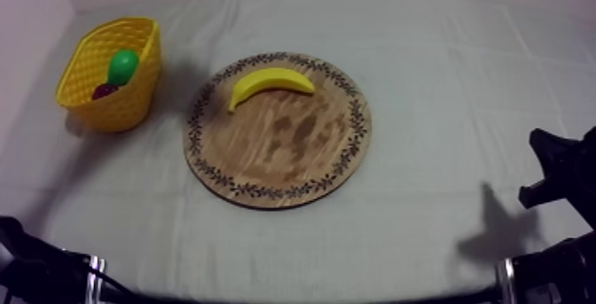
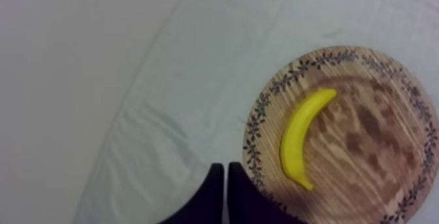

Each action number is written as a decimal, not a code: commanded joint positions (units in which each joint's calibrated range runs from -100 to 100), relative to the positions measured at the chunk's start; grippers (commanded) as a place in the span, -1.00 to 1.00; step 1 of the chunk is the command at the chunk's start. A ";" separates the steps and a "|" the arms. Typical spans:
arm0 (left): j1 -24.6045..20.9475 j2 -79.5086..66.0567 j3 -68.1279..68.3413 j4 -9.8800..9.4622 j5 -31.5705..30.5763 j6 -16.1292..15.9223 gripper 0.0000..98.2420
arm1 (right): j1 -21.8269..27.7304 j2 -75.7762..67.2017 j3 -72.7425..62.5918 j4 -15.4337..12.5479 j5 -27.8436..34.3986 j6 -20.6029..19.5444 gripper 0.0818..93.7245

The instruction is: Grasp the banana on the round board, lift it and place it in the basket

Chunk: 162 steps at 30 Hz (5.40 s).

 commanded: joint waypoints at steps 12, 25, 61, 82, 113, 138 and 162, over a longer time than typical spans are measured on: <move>-0.24 -0.20 2.64 0.69 3.48 -0.48 0.21 | 0.00 0.00 -0.03 0.00 0.02 0.01 -0.99; -0.31 0.37 3.56 0.01 9.13 -2.19 0.44 | 0.00 0.00 -0.03 0.00 0.02 0.01 -0.99; 2.70 11.93 7.53 0.24 1.71 -2.75 0.38 | 0.00 0.00 -0.03 0.00 0.02 0.01 -0.99; 4.74 22.64 6.81 0.16 -4.02 -0.85 0.33 | 0.00 0.00 -0.03 0.00 0.02 0.01 -0.99; 5.23 31.41 -0.31 -3.75 -12.87 1.70 0.31 | 0.00 0.00 -0.03 0.00 0.02 0.01 -0.99; 4.37 39.99 -6.02 -8.52 -16.96 3.29 0.15 | 0.00 0.00 -0.03 0.00 0.02 0.01 -0.99; 2.74 24.99 2.24 -2.65 -17.58 2.36 -0.48 | 0.00 0.00 -0.03 0.00 0.02 0.01 -0.99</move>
